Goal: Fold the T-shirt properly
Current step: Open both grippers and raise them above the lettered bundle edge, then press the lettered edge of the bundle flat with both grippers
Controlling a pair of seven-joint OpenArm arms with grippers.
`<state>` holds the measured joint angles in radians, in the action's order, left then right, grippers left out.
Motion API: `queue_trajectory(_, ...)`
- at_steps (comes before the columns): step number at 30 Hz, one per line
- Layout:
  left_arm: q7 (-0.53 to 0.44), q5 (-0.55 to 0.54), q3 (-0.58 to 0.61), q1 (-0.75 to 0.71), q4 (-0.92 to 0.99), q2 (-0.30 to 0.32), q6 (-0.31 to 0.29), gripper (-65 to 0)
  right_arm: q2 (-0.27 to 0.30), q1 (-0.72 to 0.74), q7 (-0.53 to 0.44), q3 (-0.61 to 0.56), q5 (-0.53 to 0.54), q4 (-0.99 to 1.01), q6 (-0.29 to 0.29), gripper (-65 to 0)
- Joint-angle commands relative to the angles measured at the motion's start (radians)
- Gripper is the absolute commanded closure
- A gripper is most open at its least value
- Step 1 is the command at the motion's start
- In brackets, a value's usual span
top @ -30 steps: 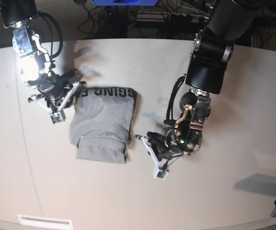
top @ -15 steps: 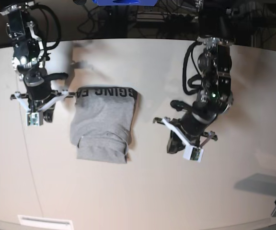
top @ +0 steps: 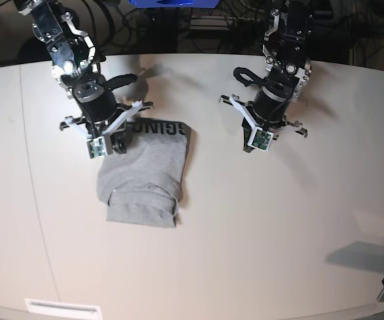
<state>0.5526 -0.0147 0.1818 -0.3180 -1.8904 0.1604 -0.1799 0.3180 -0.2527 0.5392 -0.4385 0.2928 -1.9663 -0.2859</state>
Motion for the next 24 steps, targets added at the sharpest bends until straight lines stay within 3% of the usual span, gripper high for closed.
queue_trajectory(1, -0.027, 0.002, -0.001, -0.002, -0.016, 0.003, 0.009, 0.0, 0.005, 0.01, -0.028, -0.003, -0.002, -0.015, 0.004, 0.0)
queue_trajectory(6, -0.026, 0.003, -0.001, -0.023, -0.016, -0.017, 0.009, 0.0, 0.003, 0.01, -0.031, -0.01, -0.002, 0.04, 0.004, 0.0)
queue_trajectory(11, -0.026, 0.005, -0.006, -0.033, -0.016, -0.017, 0.009, 0.0, -0.046, 0.008, -0.034, -0.012, -0.002, 0.152, 0.006, 0.0)
queue_trajectory(15, -0.024, 0.003, -0.011, -0.028, -0.019, -0.017, 0.009, 0.0, -0.049, -0.001, -0.1, -0.013, -0.002, 0.213, 0.006, 0.0)
queue_trajectory(24, -0.029, 0.002, -0.005, -0.023, -0.07, -0.029, 0.009, 0.0, -0.038, -0.02, -0.083, -0.009, -0.002, 0.087, 0.006, 0.0)
